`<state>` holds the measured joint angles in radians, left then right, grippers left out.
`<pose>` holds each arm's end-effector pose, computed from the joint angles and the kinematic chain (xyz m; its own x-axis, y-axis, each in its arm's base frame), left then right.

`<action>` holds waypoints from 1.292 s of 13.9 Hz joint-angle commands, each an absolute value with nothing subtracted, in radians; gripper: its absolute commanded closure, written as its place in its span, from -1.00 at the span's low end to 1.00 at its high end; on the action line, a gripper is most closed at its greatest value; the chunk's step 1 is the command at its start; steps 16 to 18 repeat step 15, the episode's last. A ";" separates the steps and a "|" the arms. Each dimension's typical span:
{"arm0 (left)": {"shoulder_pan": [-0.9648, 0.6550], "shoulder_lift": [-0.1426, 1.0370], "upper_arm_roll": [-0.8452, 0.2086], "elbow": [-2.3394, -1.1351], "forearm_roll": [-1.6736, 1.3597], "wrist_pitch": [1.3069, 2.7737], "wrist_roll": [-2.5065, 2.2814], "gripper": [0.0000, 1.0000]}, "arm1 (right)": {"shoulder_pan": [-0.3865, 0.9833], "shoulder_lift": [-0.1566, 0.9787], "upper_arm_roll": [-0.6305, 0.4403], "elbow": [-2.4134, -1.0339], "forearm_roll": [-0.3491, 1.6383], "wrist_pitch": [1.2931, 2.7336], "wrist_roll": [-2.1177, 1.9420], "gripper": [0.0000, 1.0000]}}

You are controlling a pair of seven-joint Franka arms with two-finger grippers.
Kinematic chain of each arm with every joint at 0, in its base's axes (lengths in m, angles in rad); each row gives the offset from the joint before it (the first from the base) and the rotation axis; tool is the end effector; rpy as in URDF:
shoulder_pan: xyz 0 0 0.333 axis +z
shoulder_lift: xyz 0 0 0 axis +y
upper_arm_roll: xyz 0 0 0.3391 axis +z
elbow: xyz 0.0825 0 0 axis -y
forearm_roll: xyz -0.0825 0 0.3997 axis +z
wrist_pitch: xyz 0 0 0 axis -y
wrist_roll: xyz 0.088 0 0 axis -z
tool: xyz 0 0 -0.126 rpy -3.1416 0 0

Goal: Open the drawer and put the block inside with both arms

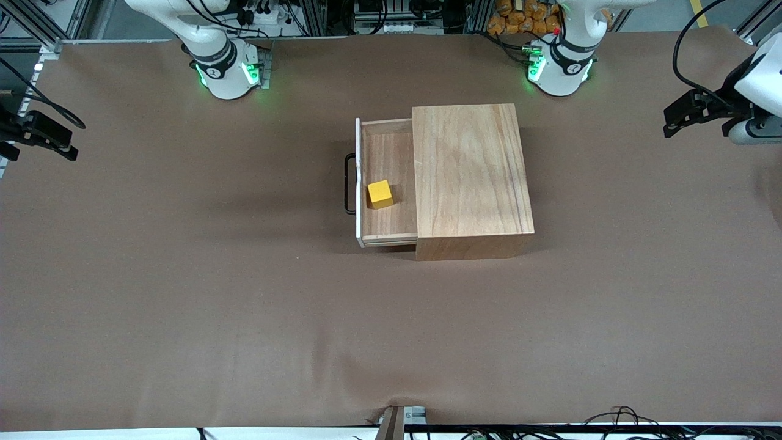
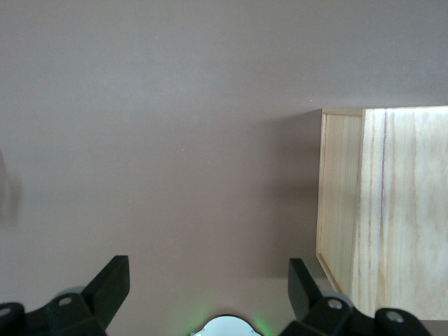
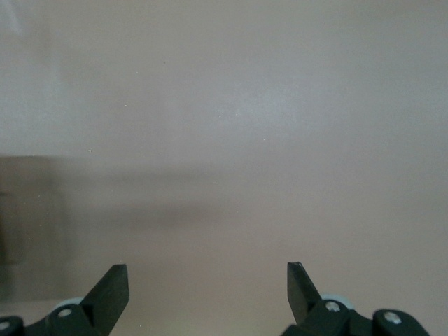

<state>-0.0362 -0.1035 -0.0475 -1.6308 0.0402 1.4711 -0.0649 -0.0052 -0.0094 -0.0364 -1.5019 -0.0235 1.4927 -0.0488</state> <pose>0.5221 -0.0398 0.6479 0.9985 -0.0142 -0.0531 -0.0168 -0.9987 -0.0486 0.5587 -0.0265 0.6604 1.0000 0.0054 -0.0009 0.0054 -0.9997 0.0231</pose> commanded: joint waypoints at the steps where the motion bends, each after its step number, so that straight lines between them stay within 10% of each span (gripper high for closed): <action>1: -0.023 -0.141 -0.060 -1.658 0.037 1.471 -0.071 -1.00 | -0.018 -0.034 -0.028 -1.520 -0.021 1.494 -0.063 -1.00; 18: -0.025 -0.121 -0.058 -1.617 0.023 1.448 -0.058 -1.00 | -0.025 -0.028 -0.038 -1.522 0.034 1.460 -0.064 -1.00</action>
